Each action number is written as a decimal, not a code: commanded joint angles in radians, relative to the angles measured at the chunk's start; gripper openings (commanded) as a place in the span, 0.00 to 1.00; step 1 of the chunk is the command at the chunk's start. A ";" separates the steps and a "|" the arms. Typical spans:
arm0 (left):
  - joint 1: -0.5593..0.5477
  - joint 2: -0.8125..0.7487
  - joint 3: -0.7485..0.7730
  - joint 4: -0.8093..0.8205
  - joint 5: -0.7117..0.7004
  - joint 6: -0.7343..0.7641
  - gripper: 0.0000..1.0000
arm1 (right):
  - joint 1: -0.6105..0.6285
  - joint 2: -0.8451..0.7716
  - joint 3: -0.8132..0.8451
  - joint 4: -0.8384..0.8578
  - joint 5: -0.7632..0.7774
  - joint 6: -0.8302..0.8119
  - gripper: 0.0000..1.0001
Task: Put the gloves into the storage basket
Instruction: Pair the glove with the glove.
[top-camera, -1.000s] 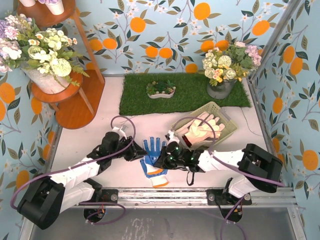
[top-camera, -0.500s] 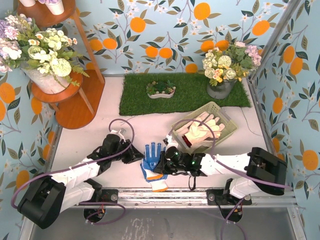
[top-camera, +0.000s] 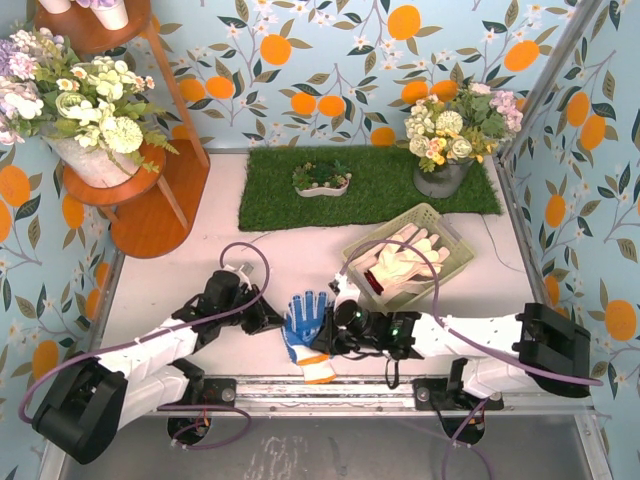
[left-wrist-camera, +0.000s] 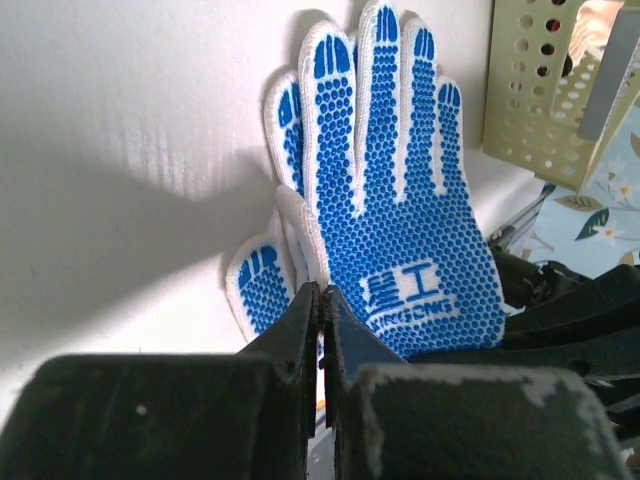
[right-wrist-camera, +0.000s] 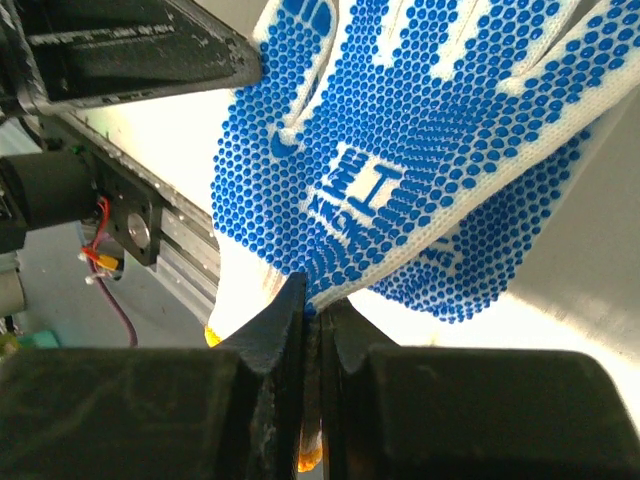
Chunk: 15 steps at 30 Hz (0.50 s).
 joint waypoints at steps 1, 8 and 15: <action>0.001 -0.026 -0.005 -0.010 0.074 0.011 0.00 | 0.048 0.006 -0.007 -0.024 0.038 0.001 0.00; 0.001 -0.020 -0.003 -0.025 0.099 0.042 0.22 | 0.078 0.039 -0.006 -0.046 0.087 0.027 0.00; 0.001 -0.008 0.003 -0.042 0.055 0.048 0.30 | 0.081 0.080 -0.004 -0.033 0.084 0.019 0.00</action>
